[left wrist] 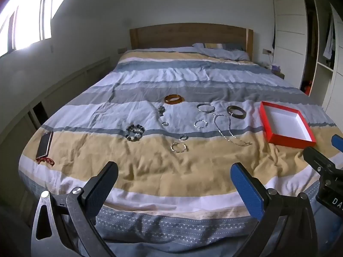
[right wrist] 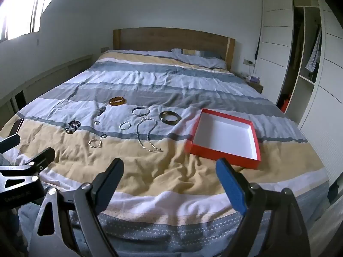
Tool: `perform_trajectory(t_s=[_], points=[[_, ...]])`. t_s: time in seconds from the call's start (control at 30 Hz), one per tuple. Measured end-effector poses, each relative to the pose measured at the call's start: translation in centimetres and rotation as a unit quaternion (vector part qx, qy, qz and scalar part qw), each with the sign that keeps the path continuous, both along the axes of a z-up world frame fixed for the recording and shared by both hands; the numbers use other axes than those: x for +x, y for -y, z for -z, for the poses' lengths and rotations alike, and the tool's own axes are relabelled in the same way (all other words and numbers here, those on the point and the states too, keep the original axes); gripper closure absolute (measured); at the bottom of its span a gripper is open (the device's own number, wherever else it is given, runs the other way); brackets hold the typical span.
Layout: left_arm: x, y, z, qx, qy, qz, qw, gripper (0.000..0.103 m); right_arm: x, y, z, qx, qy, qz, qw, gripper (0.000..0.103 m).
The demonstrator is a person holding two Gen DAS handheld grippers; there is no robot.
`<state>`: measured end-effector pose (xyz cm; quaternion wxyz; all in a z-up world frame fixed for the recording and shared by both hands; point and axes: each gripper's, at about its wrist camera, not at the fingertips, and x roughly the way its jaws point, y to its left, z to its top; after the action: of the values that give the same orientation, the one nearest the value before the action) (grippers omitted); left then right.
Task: Organize jewelry
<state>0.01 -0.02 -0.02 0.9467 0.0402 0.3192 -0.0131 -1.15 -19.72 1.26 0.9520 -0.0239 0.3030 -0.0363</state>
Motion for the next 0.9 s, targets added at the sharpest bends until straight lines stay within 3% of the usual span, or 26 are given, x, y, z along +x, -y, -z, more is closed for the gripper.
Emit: perform_trajectory(t_s=[0.9], points=[[1.5,-0.8,1.8,-0.012,-0.020,-0.015,0.9996,0.001,1.8,-0.9,1.2,-0.041,-0.025,0.001,0.999,0.015]])
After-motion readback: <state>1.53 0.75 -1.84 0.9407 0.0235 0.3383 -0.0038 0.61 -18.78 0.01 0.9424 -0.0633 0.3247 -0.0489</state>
